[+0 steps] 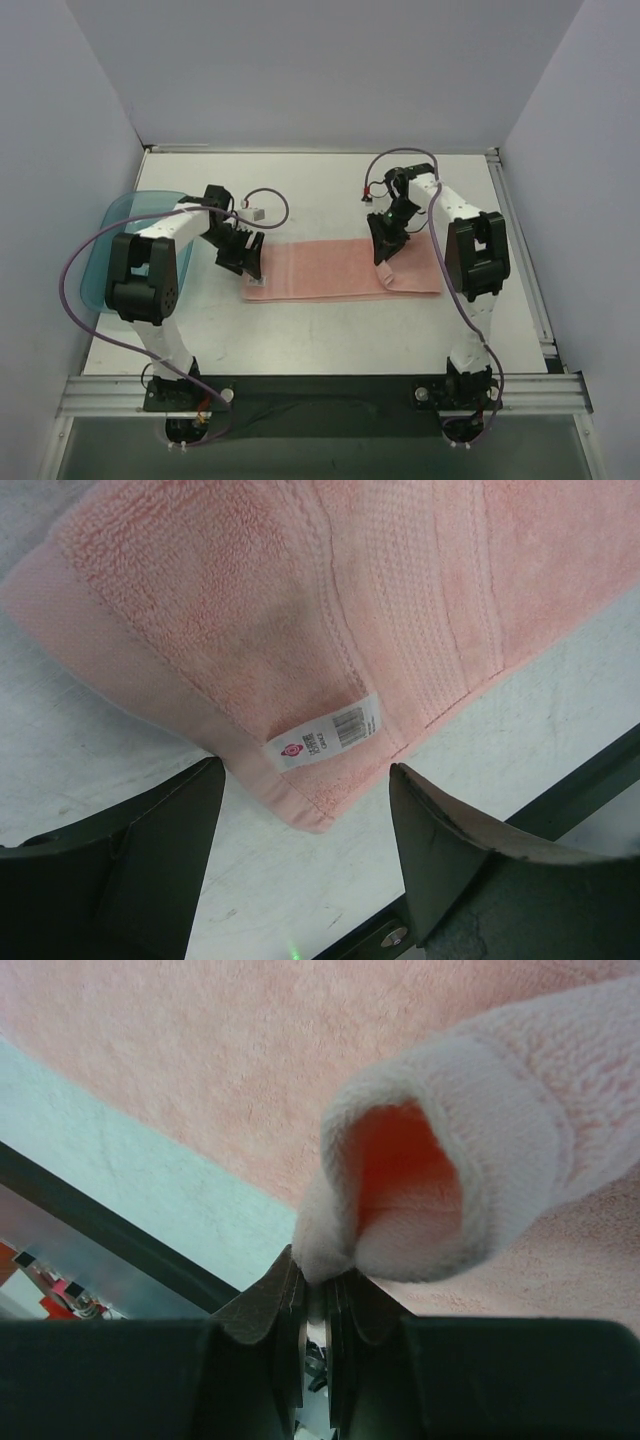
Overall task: Roll the towels
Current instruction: Fold the towel
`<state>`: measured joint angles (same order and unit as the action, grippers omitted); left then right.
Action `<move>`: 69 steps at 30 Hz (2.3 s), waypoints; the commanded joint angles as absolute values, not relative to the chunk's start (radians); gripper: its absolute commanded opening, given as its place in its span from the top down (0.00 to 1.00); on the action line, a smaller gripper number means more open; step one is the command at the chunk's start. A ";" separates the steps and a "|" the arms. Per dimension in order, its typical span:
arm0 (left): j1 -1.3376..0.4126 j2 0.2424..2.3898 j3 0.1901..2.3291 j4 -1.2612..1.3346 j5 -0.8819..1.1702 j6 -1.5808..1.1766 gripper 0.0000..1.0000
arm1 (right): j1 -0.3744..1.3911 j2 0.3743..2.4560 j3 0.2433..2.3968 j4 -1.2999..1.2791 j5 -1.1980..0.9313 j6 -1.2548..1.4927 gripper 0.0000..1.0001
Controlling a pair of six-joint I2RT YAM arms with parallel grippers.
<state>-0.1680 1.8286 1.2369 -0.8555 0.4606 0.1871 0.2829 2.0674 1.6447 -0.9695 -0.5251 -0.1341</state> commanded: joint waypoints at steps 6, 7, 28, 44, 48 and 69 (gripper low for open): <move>-0.170 1.819 1.216 -0.824 0.469 0.192 0.22 | 0.339 2.095 1.664 -0.966 -0.568 -0.043 1.00; -0.170 1.821 1.215 -0.825 0.469 0.195 0.23 | 0.345 2.098 1.663 -0.965 -0.569 -0.041 1.00; -0.173 1.618 1.258 -0.856 0.537 0.218 0.24 | 0.232 1.980 1.719 -1.048 -0.618 -0.161 0.49; -0.293 1.848 1.273 -0.827 0.379 0.199 0.52 | 0.069 2.158 1.660 -0.964 -0.434 -0.245 0.76; -0.290 1.960 1.362 -0.819 0.324 0.225 0.57 | 0.069 2.114 1.524 -0.946 -0.422 -0.262 0.80; -0.327 2.152 1.988 -0.939 0.521 0.244 0.32 | 0.055 1.790 1.341 -1.048 -0.709 -0.344 0.62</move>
<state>-0.2928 2.2662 2.0811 -0.9230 0.4171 0.2455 0.0822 1.7893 1.3369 -1.0286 -0.7910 -0.3603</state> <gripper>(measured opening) 0.680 0.378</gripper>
